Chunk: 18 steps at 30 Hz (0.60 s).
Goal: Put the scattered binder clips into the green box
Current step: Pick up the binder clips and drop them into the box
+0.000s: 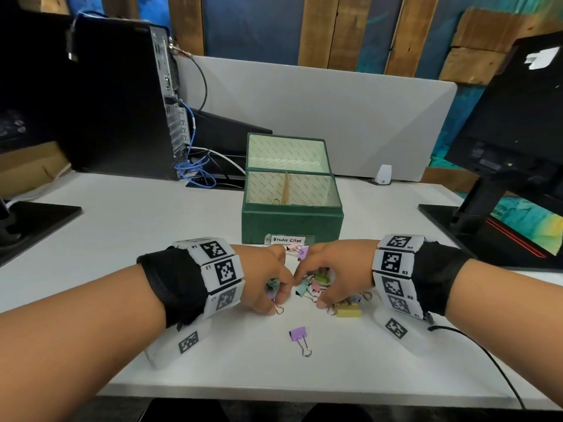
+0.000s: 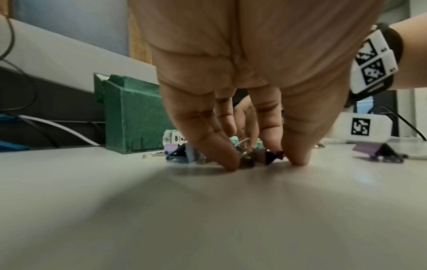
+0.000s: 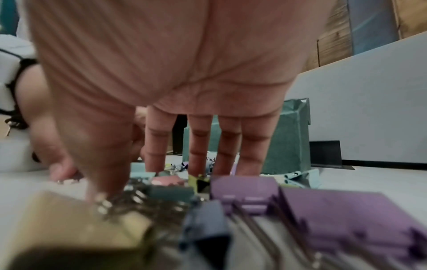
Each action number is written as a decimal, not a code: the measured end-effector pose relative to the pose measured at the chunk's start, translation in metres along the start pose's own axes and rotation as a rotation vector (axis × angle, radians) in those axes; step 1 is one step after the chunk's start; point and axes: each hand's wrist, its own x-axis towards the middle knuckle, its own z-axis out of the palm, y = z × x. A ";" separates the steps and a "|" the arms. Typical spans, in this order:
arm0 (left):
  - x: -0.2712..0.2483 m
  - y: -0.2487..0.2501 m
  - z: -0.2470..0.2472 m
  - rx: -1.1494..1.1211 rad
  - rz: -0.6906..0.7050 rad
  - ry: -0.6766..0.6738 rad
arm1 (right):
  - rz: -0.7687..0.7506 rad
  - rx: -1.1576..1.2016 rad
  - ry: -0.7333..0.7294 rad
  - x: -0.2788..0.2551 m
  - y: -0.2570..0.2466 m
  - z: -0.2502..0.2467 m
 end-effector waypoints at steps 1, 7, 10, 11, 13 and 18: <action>0.000 0.000 -0.001 0.001 -0.011 -0.003 | -0.004 -0.013 -0.005 0.001 0.000 0.000; -0.001 0.000 -0.003 -0.033 -0.026 -0.017 | -0.039 0.010 0.006 0.011 -0.003 -0.001; 0.000 -0.001 -0.004 -0.045 -0.028 -0.037 | -0.050 0.049 0.000 0.013 -0.002 -0.002; 0.000 -0.001 -0.003 -0.043 -0.030 -0.039 | -0.052 0.064 -0.002 0.014 -0.002 -0.003; 0.001 -0.001 -0.003 -0.035 -0.031 -0.039 | -0.048 0.095 -0.004 0.015 -0.002 -0.003; 0.004 -0.004 -0.002 -0.030 -0.029 -0.062 | -0.033 0.107 -0.002 0.018 -0.001 -0.004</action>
